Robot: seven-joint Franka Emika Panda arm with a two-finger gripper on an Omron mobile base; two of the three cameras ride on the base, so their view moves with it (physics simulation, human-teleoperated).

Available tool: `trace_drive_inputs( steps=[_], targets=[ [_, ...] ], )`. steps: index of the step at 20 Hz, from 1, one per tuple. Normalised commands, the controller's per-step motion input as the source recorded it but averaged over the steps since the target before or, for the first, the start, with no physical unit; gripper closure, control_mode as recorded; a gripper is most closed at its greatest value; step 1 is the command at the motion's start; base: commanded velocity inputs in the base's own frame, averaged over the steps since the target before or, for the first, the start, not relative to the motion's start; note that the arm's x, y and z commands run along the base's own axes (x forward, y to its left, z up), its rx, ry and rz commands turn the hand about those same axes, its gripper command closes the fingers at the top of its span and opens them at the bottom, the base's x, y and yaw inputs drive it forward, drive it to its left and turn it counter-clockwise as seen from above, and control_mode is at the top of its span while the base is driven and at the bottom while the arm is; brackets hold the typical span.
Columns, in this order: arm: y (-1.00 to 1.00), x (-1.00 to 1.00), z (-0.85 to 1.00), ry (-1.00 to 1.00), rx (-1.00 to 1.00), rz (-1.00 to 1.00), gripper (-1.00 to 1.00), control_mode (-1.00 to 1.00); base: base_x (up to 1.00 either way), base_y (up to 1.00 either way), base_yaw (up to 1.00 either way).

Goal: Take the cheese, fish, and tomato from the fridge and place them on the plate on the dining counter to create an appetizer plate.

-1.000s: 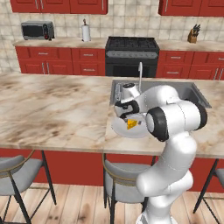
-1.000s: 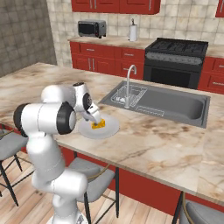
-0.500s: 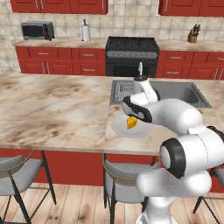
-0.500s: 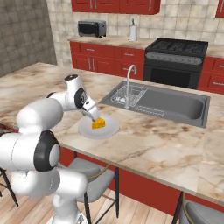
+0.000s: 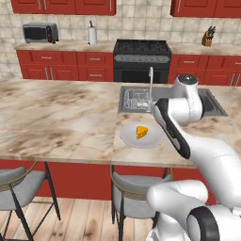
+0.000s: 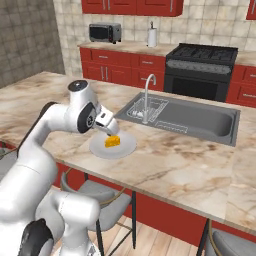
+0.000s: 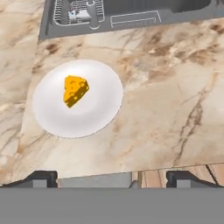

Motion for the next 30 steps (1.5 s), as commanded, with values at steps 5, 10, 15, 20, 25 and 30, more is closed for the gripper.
trace_drive_inputs(
  steps=[5,10,15,20,25,30],
  targets=[
    [-0.09,-0.95,0.62,-0.11,0.0,0.35,-1.0,-1.0,0.0,0.0,0.0],
    [0.16,-0.63,0.3,-0.04,-0.06,0.19,-1.0,-1.0,0.0,0.0,0.0],
    [0.42,-0.03,0.13,0.01,-0.15,0.0,-1.0,-1.0,0.0,0.0,0.0],
    [0.16,0.0,0.06,0.0,-0.07,-0.01,-1.0,1.0,0.0,0.02,-0.01],
    [0.0,0.0,0.0,0.0,0.0,0.0,-1.0,1.0,-0.37,-0.13,-0.01],
    [0.0,0.0,0.0,0.0,0.0,0.0,-1.0,1.0,-1.0,-0.73,-0.17]
  ],
)
